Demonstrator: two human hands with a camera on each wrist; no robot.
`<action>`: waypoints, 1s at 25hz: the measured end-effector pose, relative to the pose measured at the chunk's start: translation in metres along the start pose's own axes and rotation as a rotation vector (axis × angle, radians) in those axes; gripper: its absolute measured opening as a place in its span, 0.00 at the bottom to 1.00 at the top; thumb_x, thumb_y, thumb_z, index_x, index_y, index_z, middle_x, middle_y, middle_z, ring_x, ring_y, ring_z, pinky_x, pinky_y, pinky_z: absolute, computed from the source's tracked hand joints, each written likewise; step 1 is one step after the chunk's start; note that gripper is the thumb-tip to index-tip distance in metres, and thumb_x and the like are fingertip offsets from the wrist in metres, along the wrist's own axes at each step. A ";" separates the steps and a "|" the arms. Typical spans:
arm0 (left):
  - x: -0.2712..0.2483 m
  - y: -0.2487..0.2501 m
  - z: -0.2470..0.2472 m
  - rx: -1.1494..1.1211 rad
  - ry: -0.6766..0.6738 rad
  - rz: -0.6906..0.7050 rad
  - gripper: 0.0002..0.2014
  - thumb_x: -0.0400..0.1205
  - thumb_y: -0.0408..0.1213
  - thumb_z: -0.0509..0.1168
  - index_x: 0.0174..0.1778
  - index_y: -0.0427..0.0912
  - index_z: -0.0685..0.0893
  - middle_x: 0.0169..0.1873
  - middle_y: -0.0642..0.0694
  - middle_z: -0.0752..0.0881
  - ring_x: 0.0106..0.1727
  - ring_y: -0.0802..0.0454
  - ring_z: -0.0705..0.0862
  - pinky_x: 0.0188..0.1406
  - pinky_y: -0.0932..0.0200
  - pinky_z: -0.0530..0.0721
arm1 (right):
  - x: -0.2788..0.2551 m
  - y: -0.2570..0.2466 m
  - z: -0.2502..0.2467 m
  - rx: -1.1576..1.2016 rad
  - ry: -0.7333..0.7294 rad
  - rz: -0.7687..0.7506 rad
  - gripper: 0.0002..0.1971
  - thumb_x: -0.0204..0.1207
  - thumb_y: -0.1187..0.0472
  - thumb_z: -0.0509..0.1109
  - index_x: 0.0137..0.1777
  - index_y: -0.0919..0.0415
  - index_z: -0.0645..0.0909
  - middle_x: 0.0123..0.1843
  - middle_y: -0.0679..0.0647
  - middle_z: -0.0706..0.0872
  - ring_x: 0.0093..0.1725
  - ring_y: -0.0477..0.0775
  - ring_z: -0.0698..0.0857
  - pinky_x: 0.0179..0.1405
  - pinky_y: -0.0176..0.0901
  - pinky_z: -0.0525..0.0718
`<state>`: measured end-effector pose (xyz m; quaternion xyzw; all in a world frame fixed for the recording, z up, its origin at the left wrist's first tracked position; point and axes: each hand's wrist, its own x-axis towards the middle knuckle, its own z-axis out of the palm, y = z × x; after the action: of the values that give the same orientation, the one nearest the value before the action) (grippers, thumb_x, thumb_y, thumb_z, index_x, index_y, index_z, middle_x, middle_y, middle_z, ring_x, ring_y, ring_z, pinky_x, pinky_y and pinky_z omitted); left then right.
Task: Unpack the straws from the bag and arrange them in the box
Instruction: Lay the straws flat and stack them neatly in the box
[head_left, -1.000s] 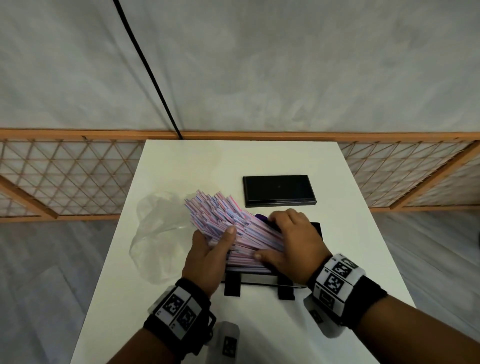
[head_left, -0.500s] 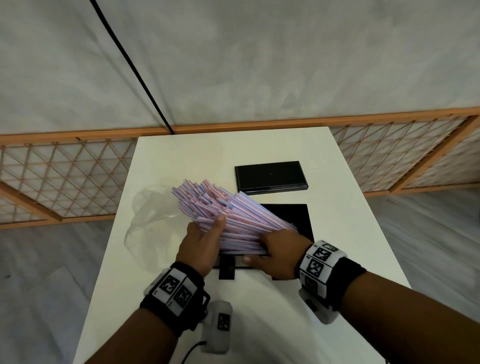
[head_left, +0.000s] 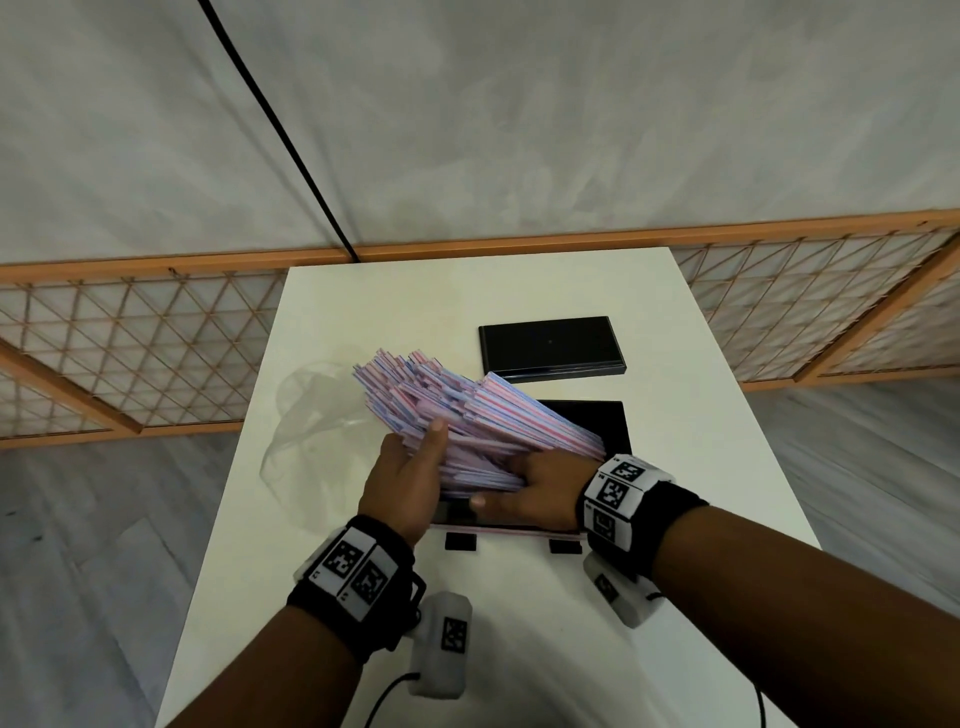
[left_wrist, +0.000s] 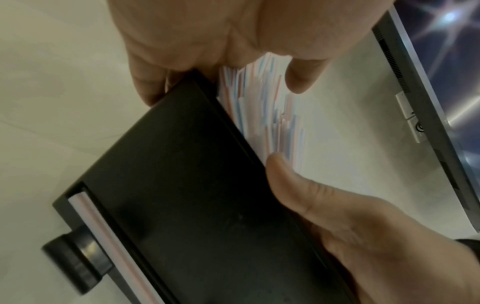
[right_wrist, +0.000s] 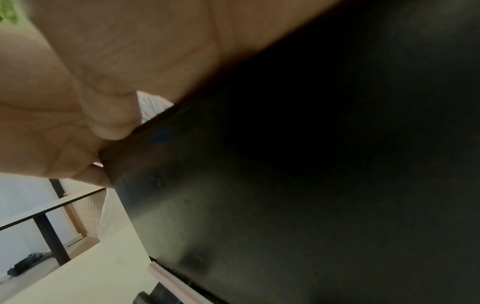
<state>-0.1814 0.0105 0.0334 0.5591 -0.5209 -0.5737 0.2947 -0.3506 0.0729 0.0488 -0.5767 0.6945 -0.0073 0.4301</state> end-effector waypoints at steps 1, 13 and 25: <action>0.001 -0.002 0.000 -0.021 0.007 0.006 0.39 0.65 0.74 0.64 0.67 0.55 0.80 0.62 0.52 0.88 0.63 0.48 0.86 0.71 0.40 0.80 | 0.002 0.000 -0.001 -0.011 -0.002 0.013 0.36 0.74 0.26 0.60 0.77 0.45 0.73 0.76 0.53 0.78 0.74 0.56 0.76 0.69 0.40 0.69; 0.006 -0.011 -0.003 0.180 0.024 0.153 0.34 0.80 0.65 0.58 0.77 0.48 0.75 0.68 0.48 0.84 0.71 0.46 0.82 0.72 0.51 0.76 | 0.010 0.000 0.006 0.033 0.083 -0.031 0.31 0.72 0.28 0.66 0.71 0.44 0.79 0.66 0.50 0.86 0.67 0.52 0.81 0.65 0.37 0.72; 0.002 -0.005 -0.001 0.278 -0.114 0.231 0.24 0.79 0.59 0.57 0.70 0.55 0.70 0.64 0.54 0.80 0.66 0.60 0.78 0.64 0.66 0.71 | 0.011 0.002 -0.006 -0.052 0.070 -0.010 0.40 0.60 0.24 0.74 0.69 0.45 0.79 0.57 0.43 0.83 0.59 0.48 0.83 0.61 0.36 0.76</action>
<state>-0.1798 0.0096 0.0286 0.4975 -0.6718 -0.4892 0.2486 -0.3551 0.0620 0.0453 -0.5905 0.7062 -0.0117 0.3904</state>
